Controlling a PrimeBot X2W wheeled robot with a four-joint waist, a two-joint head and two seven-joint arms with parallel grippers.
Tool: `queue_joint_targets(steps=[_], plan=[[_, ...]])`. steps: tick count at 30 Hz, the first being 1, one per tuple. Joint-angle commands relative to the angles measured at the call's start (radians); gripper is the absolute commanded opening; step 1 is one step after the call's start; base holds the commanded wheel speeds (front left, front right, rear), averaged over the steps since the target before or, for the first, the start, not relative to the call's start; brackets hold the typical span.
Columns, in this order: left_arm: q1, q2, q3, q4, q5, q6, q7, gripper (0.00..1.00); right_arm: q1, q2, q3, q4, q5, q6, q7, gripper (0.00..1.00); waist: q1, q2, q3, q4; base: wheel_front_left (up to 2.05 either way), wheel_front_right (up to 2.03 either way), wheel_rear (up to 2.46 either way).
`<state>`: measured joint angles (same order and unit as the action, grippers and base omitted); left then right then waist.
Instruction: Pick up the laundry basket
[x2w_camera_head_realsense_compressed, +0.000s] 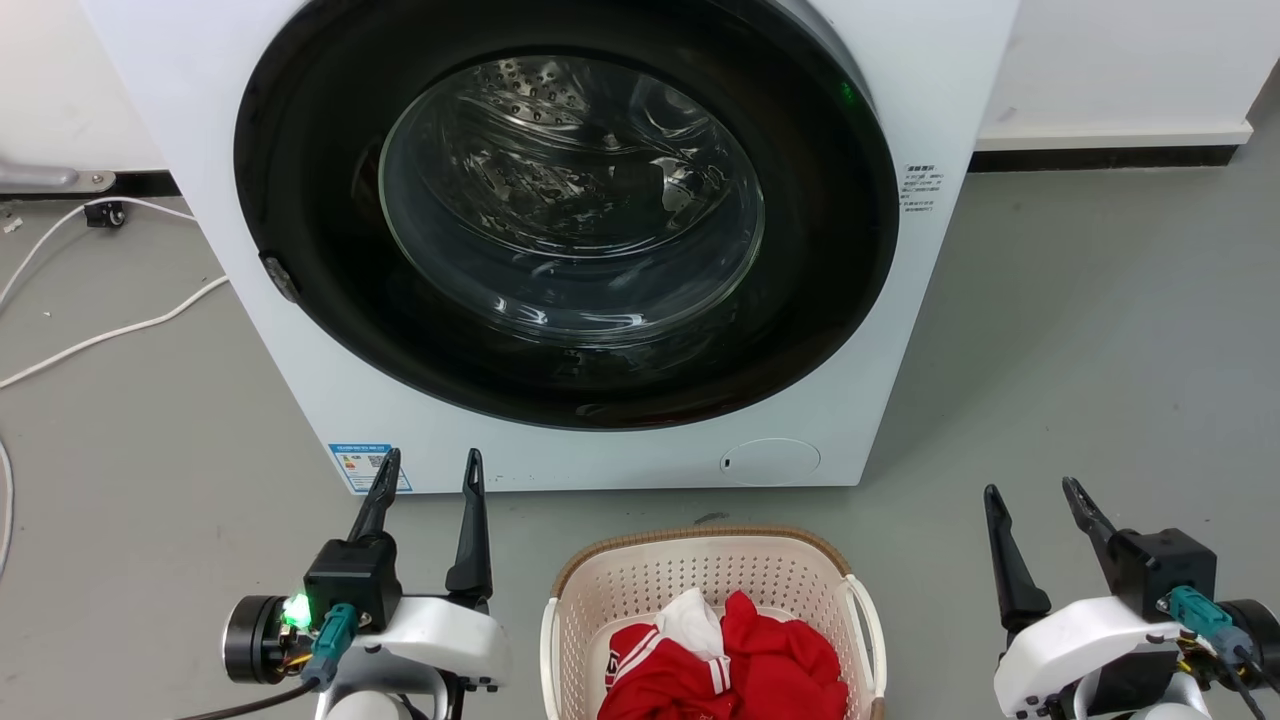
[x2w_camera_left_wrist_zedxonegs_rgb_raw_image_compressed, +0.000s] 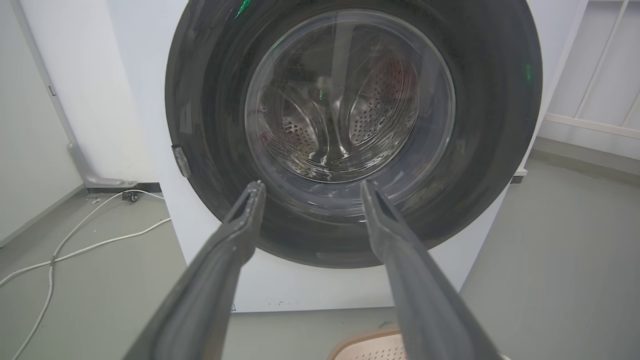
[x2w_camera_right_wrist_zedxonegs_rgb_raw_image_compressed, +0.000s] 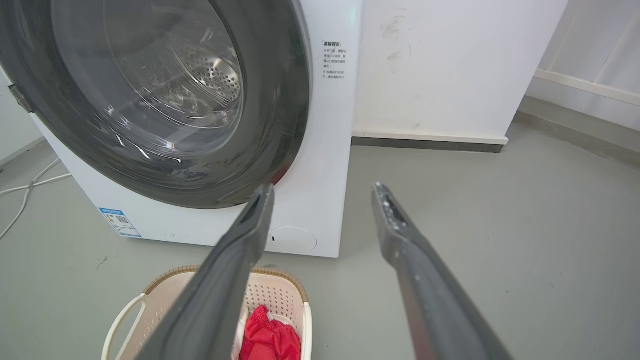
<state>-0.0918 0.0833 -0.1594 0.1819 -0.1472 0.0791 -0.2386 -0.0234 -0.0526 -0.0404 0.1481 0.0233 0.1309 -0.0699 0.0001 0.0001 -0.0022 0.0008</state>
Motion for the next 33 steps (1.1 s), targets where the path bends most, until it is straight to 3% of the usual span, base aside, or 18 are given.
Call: queue_joint_targets(steps=[1, 13, 33], plan=[[-0.001, -0.001, -0.001, 0.000, 0.019, 0.001, -0.010, 1.00, 0.003, 0.003, 0.000, -0.002, -0.020, 0.000, -0.006, 1.00, -0.0001, -0.0001, 0.000, 0.000, 0.00, 0.00, 0.00], [0.014, -0.012, 0.005, 0.009, 0.064, -0.001, -0.029, 1.00, 0.006, 0.004, -0.003, 0.004, -0.066, 0.000, -0.020, 1.00, -0.0001, -0.0001, 0.002, 0.001, 0.00, 0.00, 0.00], [0.015, -0.027, 0.016, 0.033, 0.028, -0.014, -0.029, 1.00, -0.001, 0.004, -0.009, 0.020, -0.030, 0.000, -0.025, 1.00, -0.0001, -0.0001, 0.005, 0.003, 0.00, 0.00, 0.00]])
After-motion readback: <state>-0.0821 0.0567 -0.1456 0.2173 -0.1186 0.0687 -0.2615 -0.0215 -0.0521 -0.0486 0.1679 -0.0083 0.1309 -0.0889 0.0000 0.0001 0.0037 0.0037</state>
